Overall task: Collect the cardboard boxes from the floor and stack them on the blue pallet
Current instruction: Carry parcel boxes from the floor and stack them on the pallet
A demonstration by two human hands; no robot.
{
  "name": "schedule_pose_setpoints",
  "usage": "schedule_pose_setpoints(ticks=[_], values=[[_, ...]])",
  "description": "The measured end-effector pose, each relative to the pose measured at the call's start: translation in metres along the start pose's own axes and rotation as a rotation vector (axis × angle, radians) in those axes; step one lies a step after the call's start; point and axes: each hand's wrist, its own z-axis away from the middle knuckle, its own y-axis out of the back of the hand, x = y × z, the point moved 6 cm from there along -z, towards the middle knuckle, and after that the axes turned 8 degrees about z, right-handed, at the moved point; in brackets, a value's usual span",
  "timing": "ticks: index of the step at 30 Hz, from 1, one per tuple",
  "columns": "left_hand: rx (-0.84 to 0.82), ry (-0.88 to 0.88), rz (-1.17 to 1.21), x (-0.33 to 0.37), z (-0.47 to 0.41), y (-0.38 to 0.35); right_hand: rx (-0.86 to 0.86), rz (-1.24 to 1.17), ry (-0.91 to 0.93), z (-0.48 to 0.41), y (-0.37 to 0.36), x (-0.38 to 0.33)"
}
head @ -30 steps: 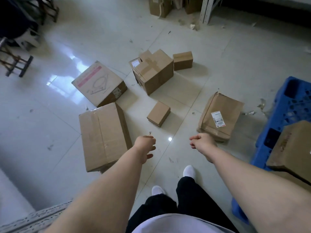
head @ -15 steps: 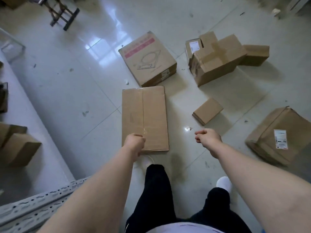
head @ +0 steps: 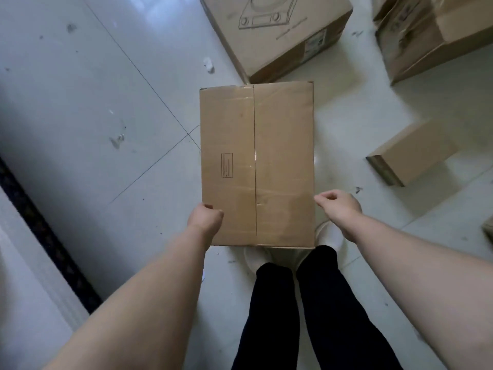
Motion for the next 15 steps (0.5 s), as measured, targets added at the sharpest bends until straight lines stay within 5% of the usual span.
schedule_pose_setpoints(ticks=[8, 15], values=[[0.260, 0.073, -0.091, -0.035, -0.138, -0.034, 0.052, 0.083, -0.028, -0.126, -0.071, 0.022], [0.117, 0.036, 0.109, -0.062, -0.189, -0.037, -0.109, -0.337, -0.059, -0.159, -0.116, 0.056]])
